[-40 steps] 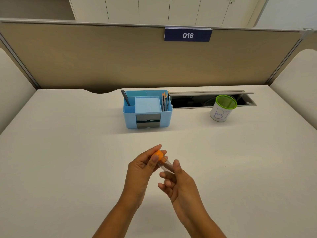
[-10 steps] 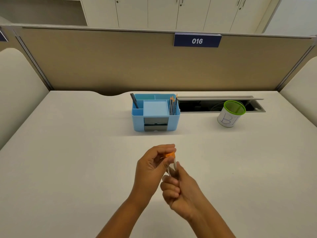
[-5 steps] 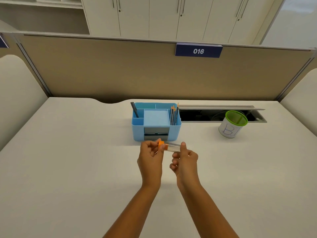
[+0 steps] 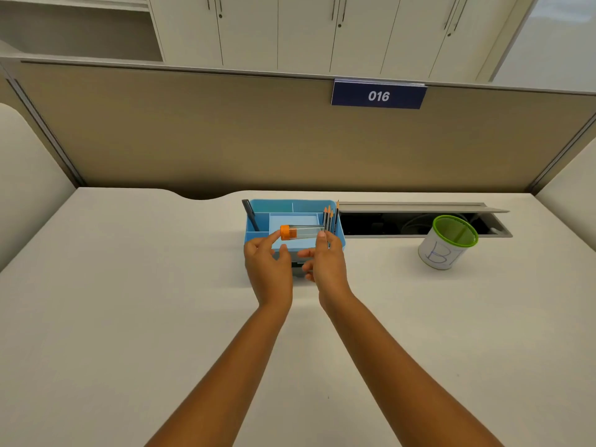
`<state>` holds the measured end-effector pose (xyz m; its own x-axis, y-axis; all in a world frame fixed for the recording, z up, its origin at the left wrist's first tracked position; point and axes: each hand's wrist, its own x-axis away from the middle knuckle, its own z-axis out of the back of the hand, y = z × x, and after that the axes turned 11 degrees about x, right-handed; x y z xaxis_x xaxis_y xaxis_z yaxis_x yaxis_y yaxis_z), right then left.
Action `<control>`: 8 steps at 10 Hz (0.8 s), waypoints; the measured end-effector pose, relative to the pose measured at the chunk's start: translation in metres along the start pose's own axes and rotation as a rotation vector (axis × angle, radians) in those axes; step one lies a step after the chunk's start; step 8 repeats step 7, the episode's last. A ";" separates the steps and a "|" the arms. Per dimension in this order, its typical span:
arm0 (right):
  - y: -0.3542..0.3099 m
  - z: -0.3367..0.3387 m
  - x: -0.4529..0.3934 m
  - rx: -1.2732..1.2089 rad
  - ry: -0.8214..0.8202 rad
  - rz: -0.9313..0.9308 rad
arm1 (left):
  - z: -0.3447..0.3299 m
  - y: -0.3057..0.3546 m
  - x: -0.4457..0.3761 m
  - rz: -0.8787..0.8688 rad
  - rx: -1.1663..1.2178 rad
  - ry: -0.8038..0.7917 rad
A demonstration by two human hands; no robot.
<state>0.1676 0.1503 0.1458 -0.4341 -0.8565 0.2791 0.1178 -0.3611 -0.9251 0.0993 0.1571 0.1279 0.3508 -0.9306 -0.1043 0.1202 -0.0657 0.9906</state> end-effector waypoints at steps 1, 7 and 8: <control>0.007 -0.007 -0.012 0.063 -0.020 0.012 | -0.001 -0.007 -0.009 0.027 -0.175 0.020; 0.021 -0.010 -0.018 0.226 0.029 0.045 | -0.002 -0.020 -0.011 0.019 -0.351 -0.049; 0.021 -0.010 -0.018 0.226 0.029 0.045 | -0.002 -0.020 -0.011 0.019 -0.351 -0.049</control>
